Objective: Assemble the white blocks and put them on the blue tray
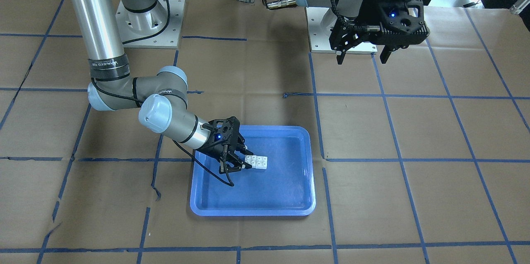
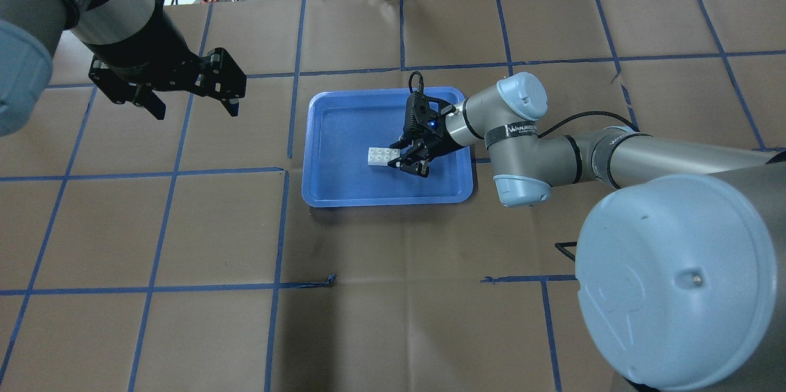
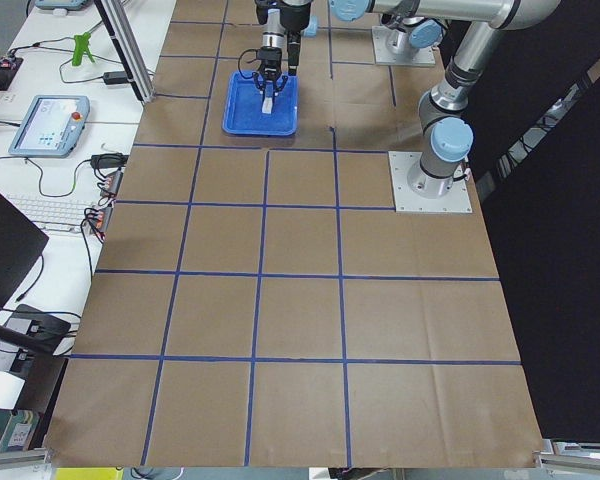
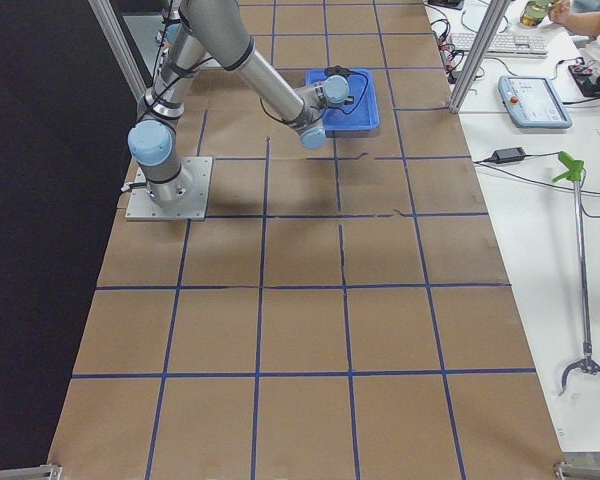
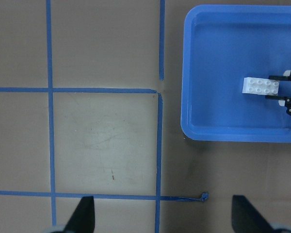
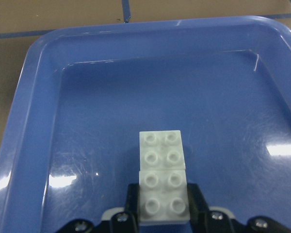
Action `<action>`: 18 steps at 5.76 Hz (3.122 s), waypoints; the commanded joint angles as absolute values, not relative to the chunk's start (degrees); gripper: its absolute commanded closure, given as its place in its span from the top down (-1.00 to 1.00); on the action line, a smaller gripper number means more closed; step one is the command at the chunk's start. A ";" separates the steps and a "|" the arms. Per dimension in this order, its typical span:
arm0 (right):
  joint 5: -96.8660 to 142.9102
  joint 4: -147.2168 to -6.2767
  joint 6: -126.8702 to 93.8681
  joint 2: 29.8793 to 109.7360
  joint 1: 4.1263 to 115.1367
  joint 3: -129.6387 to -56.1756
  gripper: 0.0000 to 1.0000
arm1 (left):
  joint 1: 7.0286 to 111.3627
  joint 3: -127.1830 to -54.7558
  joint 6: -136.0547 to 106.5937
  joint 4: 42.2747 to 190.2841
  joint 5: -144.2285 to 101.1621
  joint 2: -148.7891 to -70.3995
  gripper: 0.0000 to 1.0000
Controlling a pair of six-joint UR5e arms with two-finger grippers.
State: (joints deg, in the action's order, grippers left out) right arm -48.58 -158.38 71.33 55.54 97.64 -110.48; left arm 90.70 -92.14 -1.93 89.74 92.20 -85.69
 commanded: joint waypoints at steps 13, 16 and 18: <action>-48.25 -158.38 70.58 55.46 97.65 -110.39 -0.10 | 90.79 -92.29 -2.29 87.54 91.76 -86.04 0.99; -48.08 -158.47 70.32 55.46 97.65 -110.22 0.15 | 90.79 -92.20 -2.29 87.54 91.76 -86.13 0.99; -49.12 -157.51 64.80 57.90 96.51 -106.73 0.99 | 90.88 -92.20 -2.29 87.54 91.67 -86.04 0.99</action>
